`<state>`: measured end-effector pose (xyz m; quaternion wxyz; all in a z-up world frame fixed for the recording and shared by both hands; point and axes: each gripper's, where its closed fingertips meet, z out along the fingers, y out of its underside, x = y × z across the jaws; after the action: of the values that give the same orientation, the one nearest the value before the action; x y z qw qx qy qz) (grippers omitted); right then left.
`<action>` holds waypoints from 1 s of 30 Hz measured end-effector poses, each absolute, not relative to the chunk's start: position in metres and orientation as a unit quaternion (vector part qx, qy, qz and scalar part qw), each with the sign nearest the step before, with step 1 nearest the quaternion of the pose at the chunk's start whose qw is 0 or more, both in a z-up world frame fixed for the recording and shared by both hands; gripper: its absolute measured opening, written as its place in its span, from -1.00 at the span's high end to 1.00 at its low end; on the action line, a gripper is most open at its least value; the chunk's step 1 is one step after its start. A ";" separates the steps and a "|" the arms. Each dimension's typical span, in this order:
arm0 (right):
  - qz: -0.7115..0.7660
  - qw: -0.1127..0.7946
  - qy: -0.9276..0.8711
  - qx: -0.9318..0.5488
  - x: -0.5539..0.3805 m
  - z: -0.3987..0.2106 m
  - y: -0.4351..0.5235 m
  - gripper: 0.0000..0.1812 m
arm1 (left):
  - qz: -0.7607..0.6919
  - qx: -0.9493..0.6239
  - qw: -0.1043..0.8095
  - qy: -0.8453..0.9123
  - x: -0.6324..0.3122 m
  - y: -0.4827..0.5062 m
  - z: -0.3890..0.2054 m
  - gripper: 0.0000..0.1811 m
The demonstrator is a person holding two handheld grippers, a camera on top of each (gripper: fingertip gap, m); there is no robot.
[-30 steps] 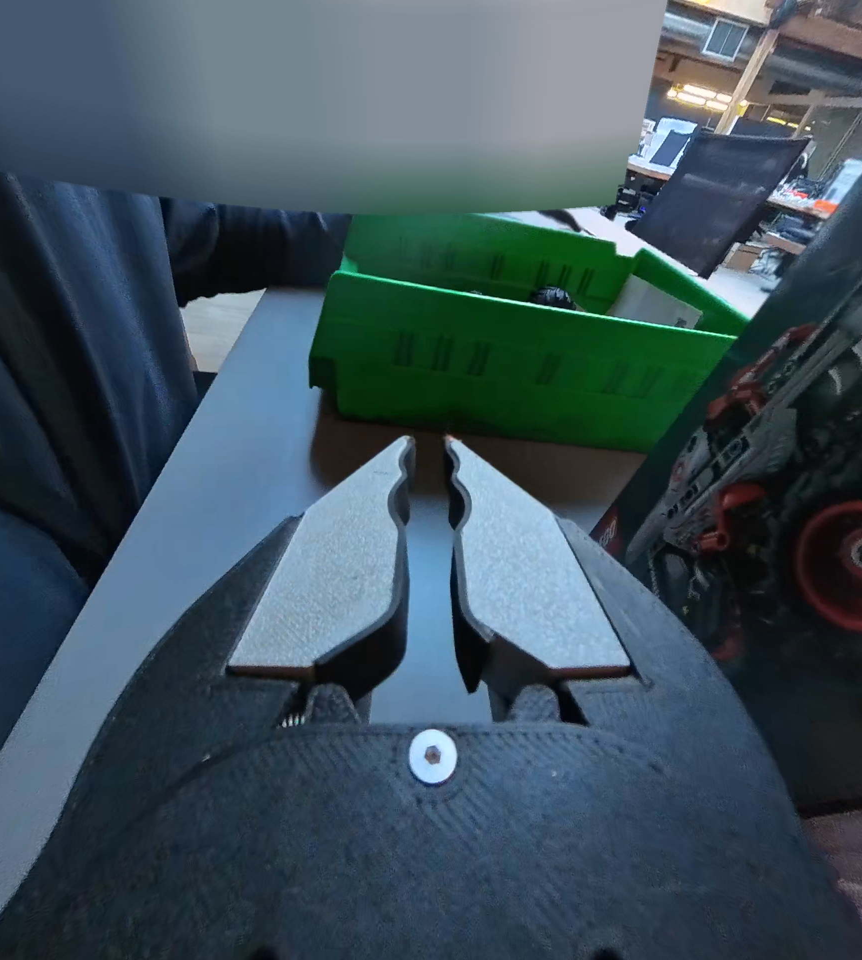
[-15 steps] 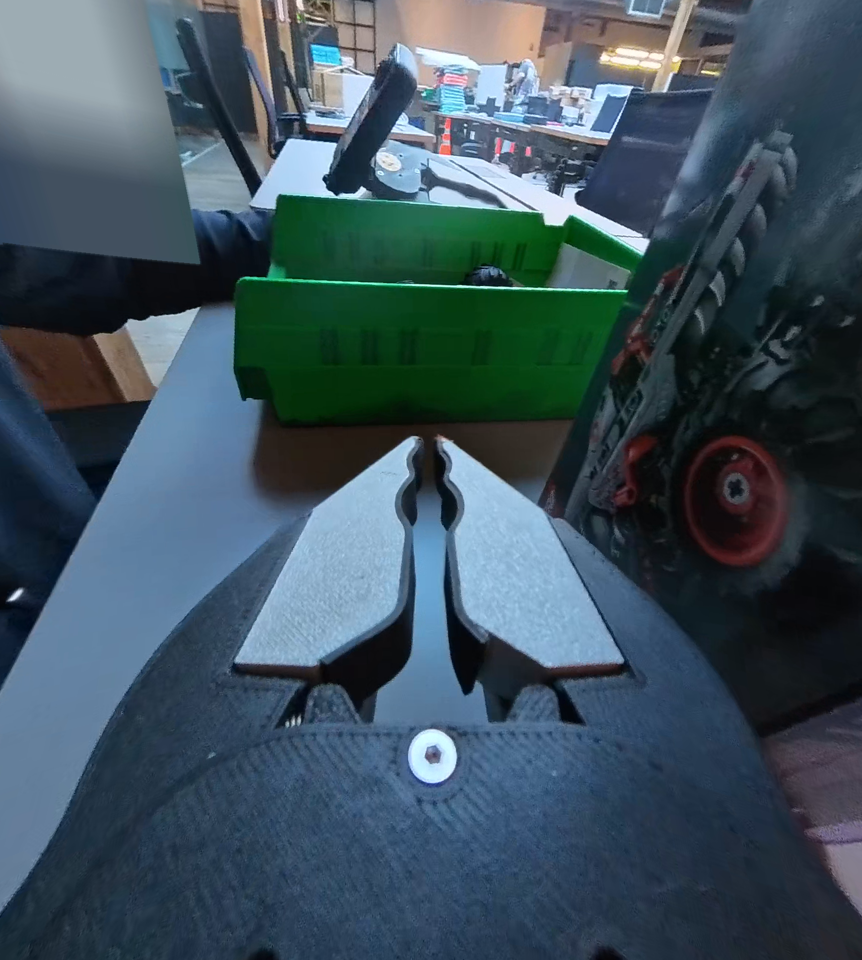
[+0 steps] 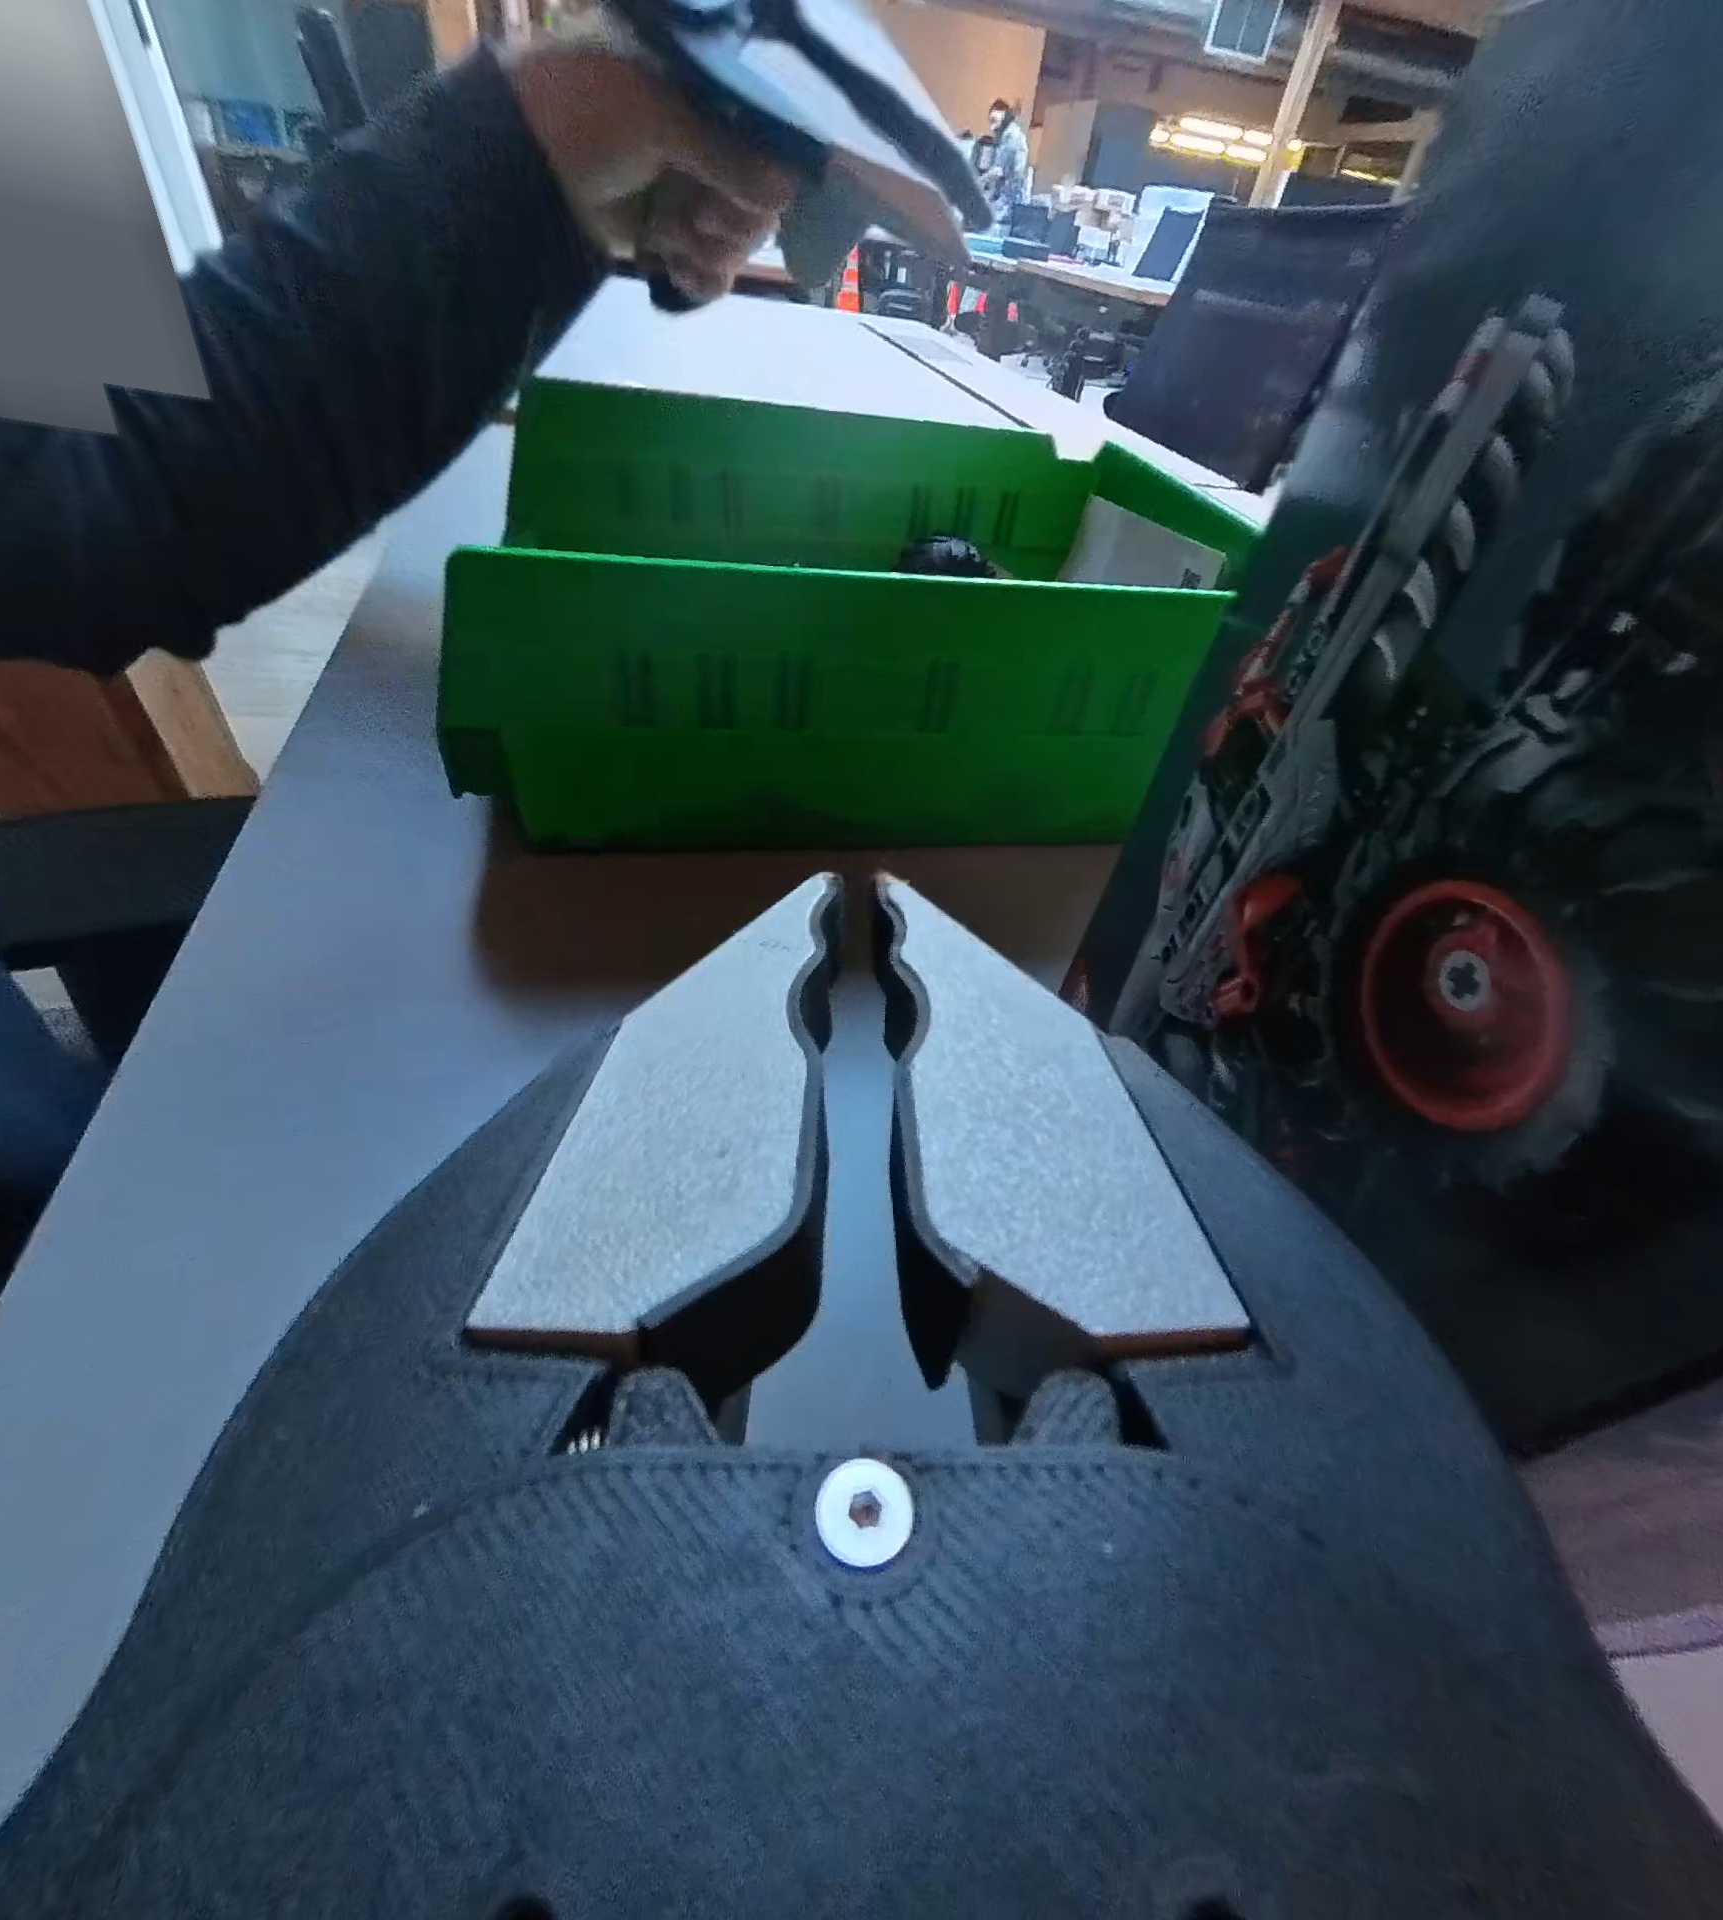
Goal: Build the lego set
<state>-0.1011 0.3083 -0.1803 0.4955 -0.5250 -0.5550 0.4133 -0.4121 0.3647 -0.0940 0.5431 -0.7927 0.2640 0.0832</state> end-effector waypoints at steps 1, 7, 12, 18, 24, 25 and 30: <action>0.411 0.496 -0.561 -0.521 -0.102 -0.181 0.306 0.99 | 0.094 -0.810 0.502 0.288 -0.398 0.364 -0.099 0.72; 0.405 0.505 -0.567 -0.509 -0.104 -0.180 0.302 1.00 | 0.145 -0.848 0.357 0.363 -0.346 0.381 -0.125 0.69; 0.420 0.507 -0.553 -0.510 -0.101 -0.176 0.304 1.00 | 0.151 -0.895 0.233 0.348 -0.356 0.397 -0.175 0.67; 0.427 0.502 -0.554 -0.509 -0.103 -0.176 0.303 1.00 | 0.167 -0.913 0.211 0.307 -0.373 0.422 -0.211 0.63; 0.437 0.494 -0.553 -0.509 -0.104 -0.175 0.301 1.00 | 0.162 -0.917 0.199 0.306 -0.375 0.433 -0.225 0.42; 0.438 0.494 -0.553 -0.508 -0.104 -0.175 0.301 1.00 | 0.161 -0.915 0.201 0.310 -0.374 0.438 -0.223 0.52; 0.436 0.498 -0.553 -0.506 -0.104 -0.175 0.300 1.00 | 0.090 -0.922 0.157 0.343 -0.368 0.444 -0.232 0.66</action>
<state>-0.1042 0.3005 -0.1746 0.4980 -0.5060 -0.5533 0.4356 -0.3681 0.4440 -0.2322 0.1573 -0.9216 0.3434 0.0898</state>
